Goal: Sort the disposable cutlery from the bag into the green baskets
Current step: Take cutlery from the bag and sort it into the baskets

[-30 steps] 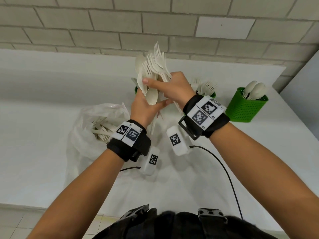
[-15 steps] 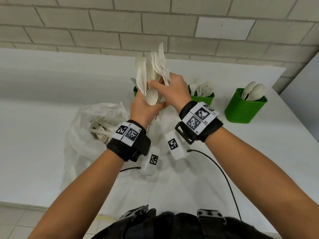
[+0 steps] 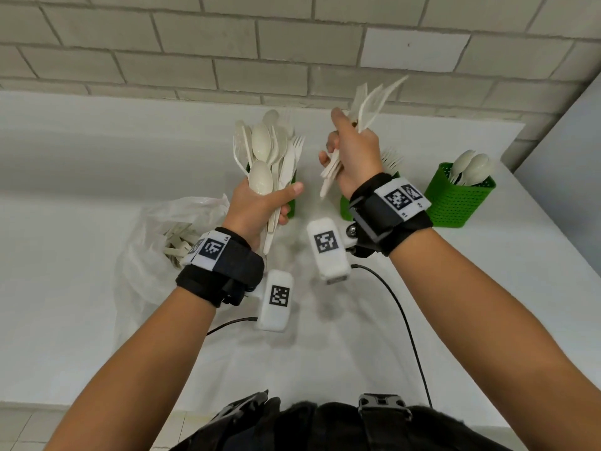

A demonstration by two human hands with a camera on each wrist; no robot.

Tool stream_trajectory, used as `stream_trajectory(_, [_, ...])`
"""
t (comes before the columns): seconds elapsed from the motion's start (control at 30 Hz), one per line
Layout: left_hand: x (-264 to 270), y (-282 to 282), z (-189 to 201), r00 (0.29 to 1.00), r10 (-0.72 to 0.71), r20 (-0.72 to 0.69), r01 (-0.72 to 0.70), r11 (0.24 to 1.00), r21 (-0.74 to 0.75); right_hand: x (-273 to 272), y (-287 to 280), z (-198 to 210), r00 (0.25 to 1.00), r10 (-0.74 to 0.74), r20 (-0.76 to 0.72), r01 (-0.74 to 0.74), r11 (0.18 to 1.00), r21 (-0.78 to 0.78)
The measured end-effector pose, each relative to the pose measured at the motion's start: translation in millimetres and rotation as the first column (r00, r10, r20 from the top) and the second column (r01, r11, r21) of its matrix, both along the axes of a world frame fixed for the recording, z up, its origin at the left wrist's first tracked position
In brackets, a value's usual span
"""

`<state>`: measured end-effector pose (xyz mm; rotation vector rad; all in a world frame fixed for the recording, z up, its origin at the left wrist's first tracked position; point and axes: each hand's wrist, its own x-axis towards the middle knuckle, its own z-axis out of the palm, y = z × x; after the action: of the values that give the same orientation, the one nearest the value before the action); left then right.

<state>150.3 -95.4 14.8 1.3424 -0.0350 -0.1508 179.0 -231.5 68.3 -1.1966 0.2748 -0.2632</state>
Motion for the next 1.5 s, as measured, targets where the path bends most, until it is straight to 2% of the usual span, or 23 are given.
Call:
stream_trajectory(0.1, [4, 0, -1, 1.0, 0.011, -0.021, -0.011, 1.0, -0.017, 3, -6, -10, 1.0, 0.03, 0.002, -0.03, 0.989, 0.144])
stream_trajectory(0.2, [8, 3, -1, 0.999, 0.029, -0.036, -0.03, 0.999, -0.034, 1, -16, -23, 0.996, 0.086, 0.026, -0.088, 0.988, 0.127])
stream_trajectory(0.27, [9, 5, -2, 0.999, 0.024, -0.032, -0.025, 0.999, -0.032, -4, -28, -32, 0.988, 0.151, -0.03, -0.152, 0.988, -0.007])
stream_trajectory(0.33, [10, 5, -2, 0.999, 0.027, -0.03, -0.028, 0.999, -0.031, -9, -42, -37, 0.984, 0.142, -0.103, -0.161, 0.966, -0.203])
stream_trajectory(0.4, [10, 6, -3, 0.999, 0.039, -0.031, -0.04, 0.999, -0.03, -9, -59, -30, 0.993, 0.037, -0.116, -0.071, 0.949, -0.306])
stream_trajectory(0.47, [10, 6, -4, 0.998, 0.048, -0.037, -0.049, 0.998, -0.032, -1, -75, -13, 0.992, -0.111, -0.063, 0.082, 0.932, -0.354])
stream_trajectory(0.53, [9, 5, -5, 0.998, 0.053, -0.046, -0.054, 0.998, -0.037, 12, -89, 7, 0.98, -0.199, -0.017, 0.168, 0.868, -0.467])
stream_trajectory(0.6, [9, 3, -6, 0.997, 0.055, -0.056, -0.058, 0.998, -0.041, 25, -98, 16, 0.981, -0.194, -0.001, 0.162, 0.821, -0.548])
stream_trajectory(0.77, [6, 0, -6, 0.996, 0.053, -0.067, -0.059, 0.994, -0.091, 42, -107, -12, 0.979, -0.168, -0.119, 0.024, 0.669, -0.743])
stream_trajectory(0.87, [4, -2, -5, 0.994, 0.07, -0.079, -0.077, 0.993, -0.087, 47, -107, -29, 0.963, -0.132, -0.233, -0.106, 0.611, -0.784])
stream_trajectory(1.0, [2, -8, -3, 0.995, 0.071, -0.075, -0.077, 0.993, -0.093, 53, -109, -34, 0.938, -0.093, -0.335, -0.255, 0.473, -0.844])
stream_trajectory(1.1, [0, -10, -1, 0.994, 0.079, -0.077, -0.087, 0.992, -0.094, 53, -114, -31, 0.926, -0.092, -0.366, -0.288, 0.454, -0.843])
stream_trajectory(1.2, [0, -10, 0, 0.994, 0.079, -0.073, -0.087, 0.989, -0.115, 52, -119, -33, 0.963, -0.093, -0.252, -0.181, 0.47, -0.864])
stream_trajectory(1.33, [-1, -13, -2, 0.995, 0.076, -0.071, -0.084, 0.99, -0.116, 49, -118, -33, 0.997, -0.082, 0.007, 0.037, 0.372, -0.928])
stream_trajectory(1.37, [-1, -14, -3, 0.995, 0.074, -0.072, -0.082, 0.989, -0.119, 50, -117, -32, 0.997, -0.078, 0.011, 0.036, 0.327, -0.944])
stream_trajectory(1.43, [-3, -16, -4, 0.995, 0.07, -0.077, -0.079, 0.989, -0.127, 54, -119, -34, 0.995, -0.069, -0.077, -0.059, 0.233, -0.971])
stream_trajectory(1.5, [-5, -18, -3, 0.994, 0.072, -0.087, -0.083, 0.987, -0.139, 58, -124, -38, 0.984, -0.05, -0.173, -0.161, 0.189, -0.969])
